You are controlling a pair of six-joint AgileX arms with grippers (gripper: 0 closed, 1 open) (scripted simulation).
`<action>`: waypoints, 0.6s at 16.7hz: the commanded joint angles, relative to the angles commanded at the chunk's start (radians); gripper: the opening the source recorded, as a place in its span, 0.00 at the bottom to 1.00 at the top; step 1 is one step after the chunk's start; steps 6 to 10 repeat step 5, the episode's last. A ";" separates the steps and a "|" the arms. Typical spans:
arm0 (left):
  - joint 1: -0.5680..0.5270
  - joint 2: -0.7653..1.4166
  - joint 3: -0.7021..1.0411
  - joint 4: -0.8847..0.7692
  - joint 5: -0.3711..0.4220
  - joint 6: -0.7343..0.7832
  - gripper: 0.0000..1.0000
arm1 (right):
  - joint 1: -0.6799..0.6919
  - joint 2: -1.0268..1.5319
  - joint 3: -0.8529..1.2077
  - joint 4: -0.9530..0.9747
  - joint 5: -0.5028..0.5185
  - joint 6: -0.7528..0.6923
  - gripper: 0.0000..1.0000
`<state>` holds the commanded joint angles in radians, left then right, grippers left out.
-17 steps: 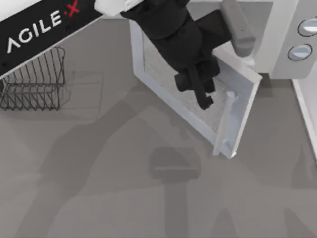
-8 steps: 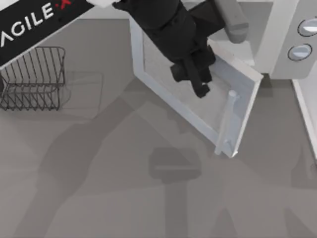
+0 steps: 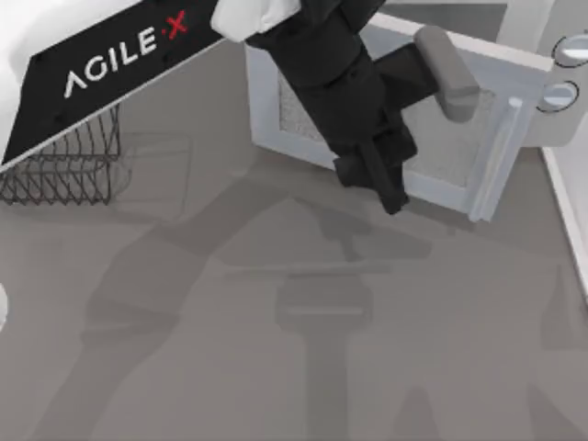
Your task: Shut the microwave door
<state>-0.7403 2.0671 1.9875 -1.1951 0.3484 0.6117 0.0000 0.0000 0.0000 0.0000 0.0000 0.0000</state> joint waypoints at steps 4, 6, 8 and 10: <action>0.009 -0.018 0.067 0.037 -0.019 -0.001 0.00 | 0.000 0.000 0.000 0.000 0.000 0.000 1.00; 0.011 -0.019 0.071 0.040 -0.021 -0.001 0.00 | 0.000 0.000 0.000 0.000 0.000 0.000 1.00; 0.011 -0.019 0.071 0.040 -0.021 -0.001 0.00 | 0.000 0.000 0.000 0.000 0.000 0.000 1.00; 0.011 -0.019 0.071 0.040 -0.021 -0.001 0.00 | 0.000 0.000 0.000 0.000 0.000 0.000 1.00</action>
